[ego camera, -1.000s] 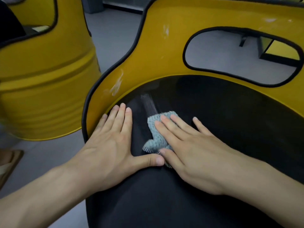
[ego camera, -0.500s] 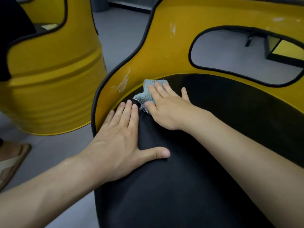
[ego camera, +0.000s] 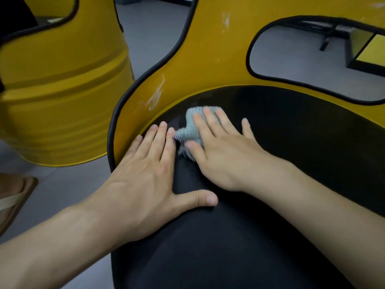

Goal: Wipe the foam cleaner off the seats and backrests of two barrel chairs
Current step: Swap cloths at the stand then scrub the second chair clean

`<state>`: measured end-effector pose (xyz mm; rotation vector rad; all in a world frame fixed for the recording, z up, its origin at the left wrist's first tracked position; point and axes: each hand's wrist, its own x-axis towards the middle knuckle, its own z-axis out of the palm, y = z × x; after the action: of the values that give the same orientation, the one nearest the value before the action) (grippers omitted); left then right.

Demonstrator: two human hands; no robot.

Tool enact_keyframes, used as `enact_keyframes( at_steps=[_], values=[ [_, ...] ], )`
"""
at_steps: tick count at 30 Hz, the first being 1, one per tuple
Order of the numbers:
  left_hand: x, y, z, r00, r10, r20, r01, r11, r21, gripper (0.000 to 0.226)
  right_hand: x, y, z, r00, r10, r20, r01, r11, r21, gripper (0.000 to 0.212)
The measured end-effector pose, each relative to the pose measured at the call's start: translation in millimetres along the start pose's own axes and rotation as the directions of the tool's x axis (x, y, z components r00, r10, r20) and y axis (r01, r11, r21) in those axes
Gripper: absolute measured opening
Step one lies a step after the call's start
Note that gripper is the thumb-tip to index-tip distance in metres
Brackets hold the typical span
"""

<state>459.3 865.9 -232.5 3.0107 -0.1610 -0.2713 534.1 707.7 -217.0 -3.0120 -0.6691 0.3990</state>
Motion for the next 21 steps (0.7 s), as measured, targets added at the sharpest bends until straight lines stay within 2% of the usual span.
enact_keyframes(
  at_steps=[5,9,17,21],
  values=[
    [0.0,2.8,-2.8,1.0,-0.009,0.02,0.009,1.0,0.016,0.143,77.2,6.8,-20.0,0.991,0.135,-0.004,-0.135,0.99,0.048,0.065],
    [-0.6,2.9,-2.9,1.0,-0.009,0.012,0.009,1.0,-0.007,0.145,89.0,8.2,-26.6,0.982,0.191,0.003,-0.19,0.977,0.094,0.065],
    [-1.7,1.6,-3.4,1.0,-0.006,0.023,0.007,1.0,-0.023,0.143,-1.4,7.5,-4.9,1.0,0.026,-0.011,-0.026,1.0,-0.002,0.061],
    [-0.5,0.9,-0.9,1.0,-0.004,0.005,0.004,0.999,-0.037,0.145,-57.6,11.1,1.7,0.998,-0.012,0.056,0.017,0.996,-0.093,0.062]
  ],
)
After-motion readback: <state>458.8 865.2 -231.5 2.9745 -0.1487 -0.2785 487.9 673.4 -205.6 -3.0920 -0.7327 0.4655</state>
